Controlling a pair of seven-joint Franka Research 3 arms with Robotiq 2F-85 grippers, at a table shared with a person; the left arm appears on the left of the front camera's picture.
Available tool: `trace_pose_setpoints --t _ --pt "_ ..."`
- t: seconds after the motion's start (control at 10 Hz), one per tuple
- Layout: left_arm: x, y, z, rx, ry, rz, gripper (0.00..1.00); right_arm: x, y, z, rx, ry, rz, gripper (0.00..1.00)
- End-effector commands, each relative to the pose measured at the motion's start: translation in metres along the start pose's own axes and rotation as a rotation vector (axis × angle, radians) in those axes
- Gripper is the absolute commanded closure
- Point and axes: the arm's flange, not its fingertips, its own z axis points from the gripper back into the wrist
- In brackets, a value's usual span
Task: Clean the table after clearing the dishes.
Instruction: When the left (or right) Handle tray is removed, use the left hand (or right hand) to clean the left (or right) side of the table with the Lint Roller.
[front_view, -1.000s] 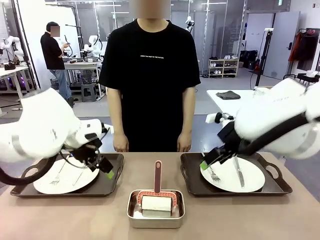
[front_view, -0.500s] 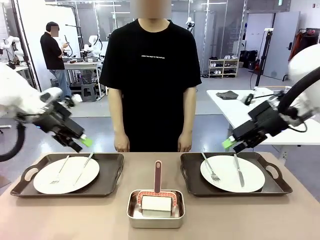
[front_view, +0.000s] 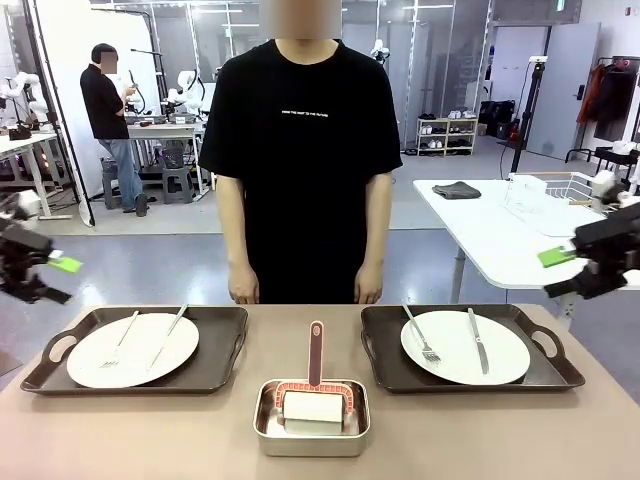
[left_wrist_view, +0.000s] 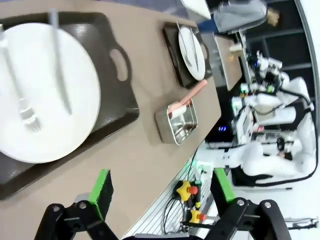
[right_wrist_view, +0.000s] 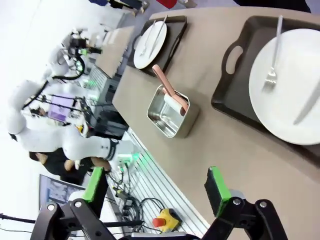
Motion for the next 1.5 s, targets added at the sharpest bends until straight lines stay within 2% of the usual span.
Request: trace_pose_setpoints --t 0.0,0.2,0.3,0.6,0.8,0.9,1.0,1.4 --pt "-0.003 0.026 0.04 -0.073 -0.114 0.083 0.0 -0.012 -0.023 0.03 0.091 -0.031 0.004 0.0" --pt "-0.023 0.058 0.081 -0.118 -0.219 0.205 0.0 -0.026 -0.049 0.071 0.143 -0.07 -0.027 0.0" --pt "-0.033 0.076 0.098 -0.158 -0.274 0.257 0.0 -0.033 -0.065 0.088 0.183 -0.125 -0.053 0.0" --pt "-0.048 0.117 0.114 -0.161 -0.293 0.427 0.0 -0.061 -0.102 0.119 0.238 -0.22 -0.092 0.0" --pt "-0.046 0.118 0.108 -0.139 -0.288 0.448 0.0 -0.066 -0.109 0.119 0.233 -0.22 -0.09 0.0" --pt "-0.04 0.113 0.1 -0.107 -0.261 0.404 0.0 -0.063 -0.107 0.115 0.205 -0.195 -0.062 0.0" --pt "-0.057 0.126 0.104 -0.133 -0.279 0.436 0.0 -0.072 -0.113 0.12 0.222 -0.22 -0.122 0.0" --pt "-0.057 0.126 0.104 -0.133 -0.279 0.436 0.0 -0.072 -0.113 0.12 0.222 -0.22 -0.122 0.0"
